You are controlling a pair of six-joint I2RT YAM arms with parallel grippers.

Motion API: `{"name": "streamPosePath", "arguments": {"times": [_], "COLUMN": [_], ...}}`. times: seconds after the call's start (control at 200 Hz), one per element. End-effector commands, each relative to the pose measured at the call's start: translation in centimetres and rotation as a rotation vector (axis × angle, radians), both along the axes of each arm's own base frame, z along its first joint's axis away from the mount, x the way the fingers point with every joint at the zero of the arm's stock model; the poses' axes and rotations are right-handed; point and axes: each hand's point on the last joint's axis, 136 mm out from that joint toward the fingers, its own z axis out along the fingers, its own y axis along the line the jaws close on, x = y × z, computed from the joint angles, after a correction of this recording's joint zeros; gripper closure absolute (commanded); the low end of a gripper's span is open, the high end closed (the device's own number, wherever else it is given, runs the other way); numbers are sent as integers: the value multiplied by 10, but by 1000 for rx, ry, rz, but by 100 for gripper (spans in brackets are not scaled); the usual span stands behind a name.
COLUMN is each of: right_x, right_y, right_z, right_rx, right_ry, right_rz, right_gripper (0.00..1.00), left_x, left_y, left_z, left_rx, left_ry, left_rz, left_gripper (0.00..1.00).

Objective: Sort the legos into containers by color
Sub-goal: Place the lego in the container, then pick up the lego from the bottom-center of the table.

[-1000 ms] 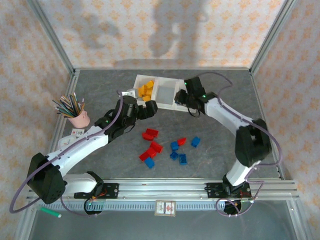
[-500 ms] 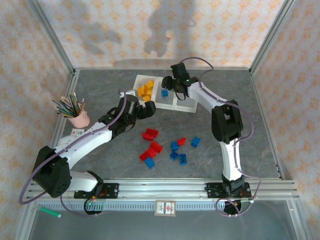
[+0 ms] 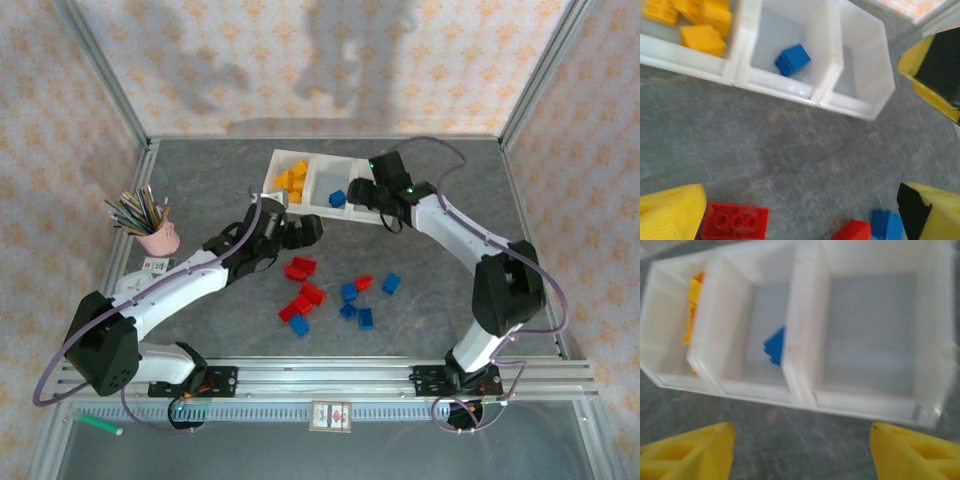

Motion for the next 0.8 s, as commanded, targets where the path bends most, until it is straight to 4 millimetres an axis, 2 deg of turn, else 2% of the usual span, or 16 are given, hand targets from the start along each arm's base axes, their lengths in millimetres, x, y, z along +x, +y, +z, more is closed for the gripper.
{"name": "streamPosePath", "arguments": {"times": [0.0,0.185,0.315,0.43,0.541,0.651,0.791], "right_x": [-35,-91,-124,-147,-157,-162,-158], "right_y": [-33,-70,-80,-77,-69,-71,-64], "right_z": [-27,-63,-86,-104,-116,-127,-131], "right_rx": [-102,-152,-162,-144,-123,-139,-119], "right_ry": [86,189,251,289,311,327,316], "right_rz": [-87,-182,-205,-204,-186,-192,-175], "right_gripper": [25,19,17,18,21,25,35], "left_x": [-15,-36,-44,-48,-50,-51,-50], "left_y": [-19,-42,-50,-56,-59,-63,-61], "left_z": [6,-2,-9,-13,-16,-17,-21], "left_rx": [-41,-61,-65,-77,-77,-84,-69], "left_ry": [-14,0,14,20,30,29,31], "left_rz": [-53,-112,-127,-138,-143,-150,-145], "left_gripper": [1,1,1,1,1,1,1]}}
